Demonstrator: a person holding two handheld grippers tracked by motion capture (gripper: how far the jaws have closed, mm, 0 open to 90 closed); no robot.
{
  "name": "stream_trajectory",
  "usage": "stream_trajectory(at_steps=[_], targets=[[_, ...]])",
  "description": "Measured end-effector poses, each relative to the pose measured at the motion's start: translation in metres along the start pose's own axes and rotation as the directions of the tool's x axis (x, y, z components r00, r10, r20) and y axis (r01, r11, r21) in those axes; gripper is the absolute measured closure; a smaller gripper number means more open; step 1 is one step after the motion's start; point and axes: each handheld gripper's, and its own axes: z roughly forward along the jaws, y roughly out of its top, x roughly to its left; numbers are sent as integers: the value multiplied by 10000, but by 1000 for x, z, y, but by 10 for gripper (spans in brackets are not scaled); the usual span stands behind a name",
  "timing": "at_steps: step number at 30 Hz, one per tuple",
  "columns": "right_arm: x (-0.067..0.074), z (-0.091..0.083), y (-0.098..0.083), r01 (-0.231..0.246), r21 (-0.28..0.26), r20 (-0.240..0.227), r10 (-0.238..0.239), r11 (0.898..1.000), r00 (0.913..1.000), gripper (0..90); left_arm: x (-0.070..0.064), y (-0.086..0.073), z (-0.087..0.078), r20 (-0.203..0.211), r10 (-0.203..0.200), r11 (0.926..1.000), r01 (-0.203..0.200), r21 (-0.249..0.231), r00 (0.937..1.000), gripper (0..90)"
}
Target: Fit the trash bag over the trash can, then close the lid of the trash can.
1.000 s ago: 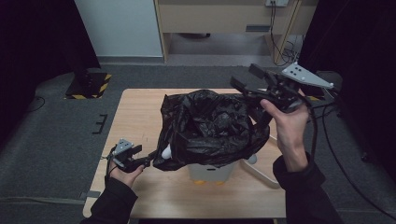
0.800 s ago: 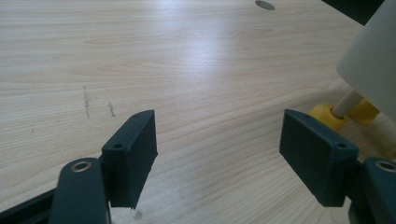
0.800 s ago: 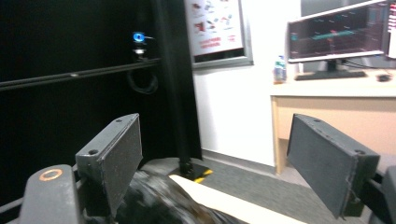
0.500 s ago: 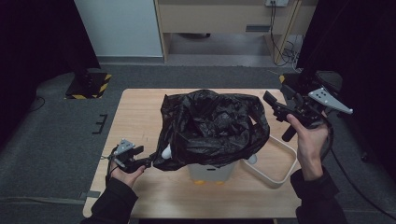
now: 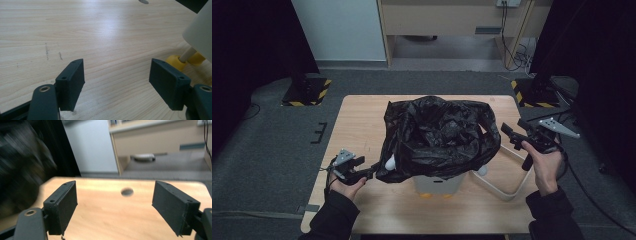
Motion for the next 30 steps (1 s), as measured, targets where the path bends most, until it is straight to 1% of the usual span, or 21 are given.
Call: stream_trajectory(at_steps=[3, 5, 8, 10, 13, 14, 15, 18, 19, 20, 22, 23, 24, 25, 26, 27, 28, 29, 30], targets=[[-11, 2, -16, 113, 545, 241, -126, 9985, 9996, 218, 1, 0, 0, 57, -46, 10000, 46, -40, 10000, 280], [-17, 2, -25, 113, 782, 384, -144, 9969, 9992, 224, 1, 0, -1, 104, -59, 9999, 60, -94, 9999, 280], [-29, 1, -37, 67, 1360, 614, -152, 9907, 9980, 241, 2, 1, 0, 124, -70, 9999, 72, -128, 9999, 280], [-36, 1, -43, 27, 1742, 692, -150, 9847, 9975, 267, 3, 1, 1, 117, -60, 9999, 61, -80, 9999, 280], [-45, 1, -49, 206, 2262, 945, -430, 9739, 9946, 284, 3, 2, 1, 133, -40, 9999, 42, -119, 9999, 280], [-47, 1, -50, 207, 2383, 1001, -457, 9710, 9939, 289, 3, 2, 0, 132, -28, 9999, 30, -124, 9999, 280], [-51, 0, -52, 278, 2537, 1176, -593, 9669, 9913, 311, 3, 2, 1, 126, -24, 9999, 25, -110, 9999, 280], [-57, -2, -55, 498, 2975, 1398, -951, 9534, 9856, 325, 3, 2, 1, 117, -7, 10000, 8, -73, 9999, 280], [-60, -3, -57, 518, 3256, 1458, -1043, 9441, 9838, 332, 3, 2, 1, 123, -3, 10000, 4, -77, 9999, 280], [-62, -3, -58, 619, 3433, 1465, -1186, 9372, 9821, 334, 3, 2, 1, 125, -12, 10000, 13, -80, 9999, 280], [-66, -2, -63, 721, 3911, 1518, -1415, 9175, 9782, 350, 3, 2, 1, 125, -35, 10000, 36, -62, 9999, 280], [-67, -1, -66, 755, 4196, 1486, -1505, 9046, 9774, 363, 4, 2, 1, 128, -44, 10000, 45, -40, 9999, 280], [-69, 0, -69, 839, 4598, 1415, -1662, 8840, 9759, 387, 4, 1, 2, 126, -46, 10000, 46, -31, 9999, 279], [-70, 1, -71, 884, 4781, 1383, -1742, 8739, 9749, 401, 4, 1, 2, 119, -44, 10000, 44, -20, 9999, 279], [-71, 1, -73, 897, 5118, 1314, -1810, 8544, 9747, 417, 5, 1, 2, 122, -39, 10000, 39, -18, 9999, 279], [-72, 2, -75, 875, 5384, 1284, -1842, 8382, 9745, 441, 5, 1, 2, 126, -46, 10000, 46, -23, 9999, 280], [-73, 2, -77, 952, 5596, 1193, -1937, 8233, 9738, 455, 4, 1, 1, 132, -51, 10000, 52, -33, 9999, 280], [-73, 2, -79, 964, 5772, 1198, -2009, 8109, 9723, 468, 4, 1, 1, 134, -44, 10000, 45, -37, 9999, 279], [-74, 2, -80, 992, 5847, 1193, -2063, 8051, 9712, 476, 4, 1, 1, 137, -41, 10000, 41, -33, 9999, 279]])
